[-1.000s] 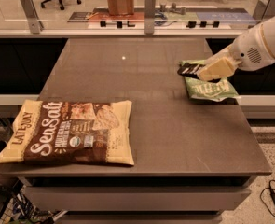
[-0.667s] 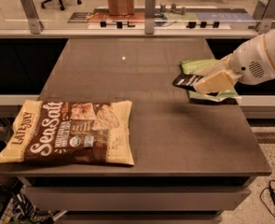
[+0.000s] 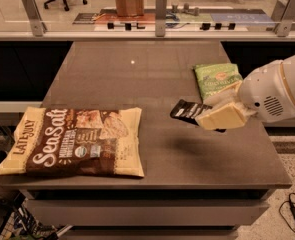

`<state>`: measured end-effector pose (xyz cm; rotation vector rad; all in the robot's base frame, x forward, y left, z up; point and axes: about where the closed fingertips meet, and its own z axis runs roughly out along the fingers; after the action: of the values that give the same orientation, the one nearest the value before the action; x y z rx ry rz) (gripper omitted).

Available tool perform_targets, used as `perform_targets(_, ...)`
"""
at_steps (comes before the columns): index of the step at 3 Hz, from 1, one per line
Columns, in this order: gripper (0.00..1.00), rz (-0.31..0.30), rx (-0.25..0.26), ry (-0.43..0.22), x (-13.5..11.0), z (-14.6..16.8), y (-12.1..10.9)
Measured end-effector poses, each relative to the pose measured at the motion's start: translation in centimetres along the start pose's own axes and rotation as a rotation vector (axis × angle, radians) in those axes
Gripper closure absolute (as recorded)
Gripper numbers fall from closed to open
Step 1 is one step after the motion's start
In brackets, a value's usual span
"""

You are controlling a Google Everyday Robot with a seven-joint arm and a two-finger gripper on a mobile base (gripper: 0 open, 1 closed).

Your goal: Move rxbar chocolate near brown chip bag

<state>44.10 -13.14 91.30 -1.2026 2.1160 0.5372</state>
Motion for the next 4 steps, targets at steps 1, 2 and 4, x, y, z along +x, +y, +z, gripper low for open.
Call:
perform_targets(1,1.00,0.034,-0.027,0.008,0.5,1.4,0.9)
perform_targets(2,1.00,0.071,-0.069,0.009,1.4,3.5,1.0)
perform_targets(4,0.59,0.063,-0.069,0.011,1.1,3.5,1.3)
